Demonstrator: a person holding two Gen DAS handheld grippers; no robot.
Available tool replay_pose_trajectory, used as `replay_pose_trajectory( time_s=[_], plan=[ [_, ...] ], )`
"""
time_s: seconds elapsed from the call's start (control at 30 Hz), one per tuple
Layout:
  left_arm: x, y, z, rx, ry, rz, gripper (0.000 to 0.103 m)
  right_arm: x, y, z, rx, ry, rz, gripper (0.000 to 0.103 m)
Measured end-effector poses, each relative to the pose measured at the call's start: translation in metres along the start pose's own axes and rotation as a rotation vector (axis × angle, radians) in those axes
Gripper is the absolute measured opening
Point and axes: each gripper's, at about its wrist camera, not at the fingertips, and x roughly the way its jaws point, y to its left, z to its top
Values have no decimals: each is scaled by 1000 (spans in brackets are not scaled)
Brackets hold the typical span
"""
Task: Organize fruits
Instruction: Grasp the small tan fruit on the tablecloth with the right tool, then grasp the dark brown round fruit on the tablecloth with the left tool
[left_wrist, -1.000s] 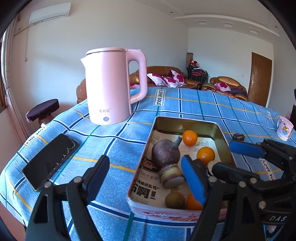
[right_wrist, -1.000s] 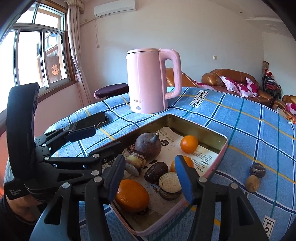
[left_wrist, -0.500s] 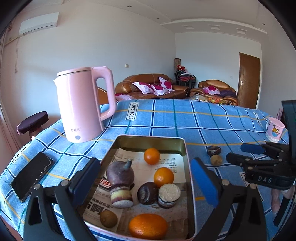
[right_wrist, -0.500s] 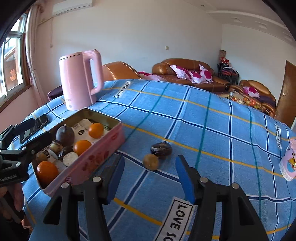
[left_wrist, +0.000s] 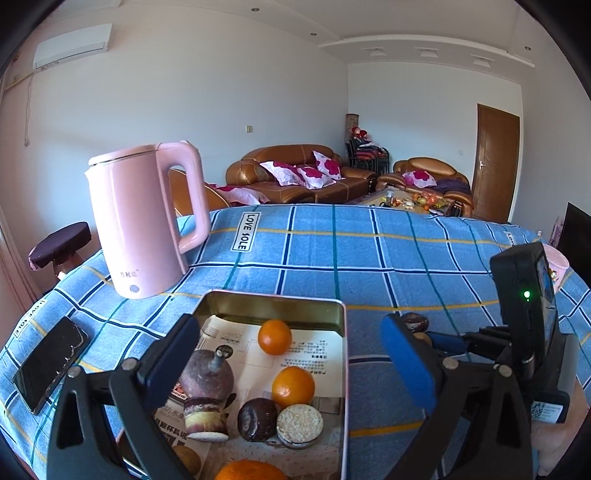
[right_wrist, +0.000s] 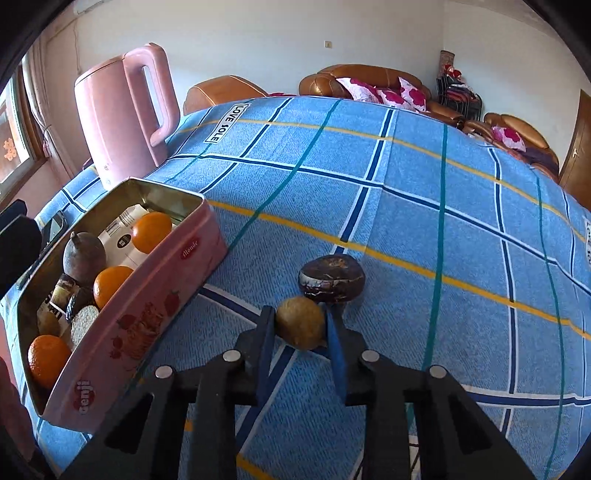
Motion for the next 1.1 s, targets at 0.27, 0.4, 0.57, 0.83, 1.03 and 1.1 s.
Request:
replay_pose_trajectory(
  time_s=[0.27, 0.4, 0.57, 0.83, 1.03, 1.1],
  plan=[
    [9, -51, 7, 92, -6, -26, 100, -24, -33, -10, 56, -64, -25, 29],
    [27, -76, 8, 124, 33, -45, 99, -30, -57, -9, 91, -89, -86, 29],
    [55, -104, 6, 159, 104, -82, 92, -34, -83, -8, 157, -110, -113, 29],
    [106, -123, -6, 163, 280, -139, 65, -32, -98, -6, 208, -113, -96, 29],
    [125, -131, -7, 160, 345, -176, 55, -31, -99, -7, 204, -107, -88, 29],
    [132, -129, -7, 141, 368, -182, 46, -30, -98, -6, 196, -104, -88, 29]
  ],
)
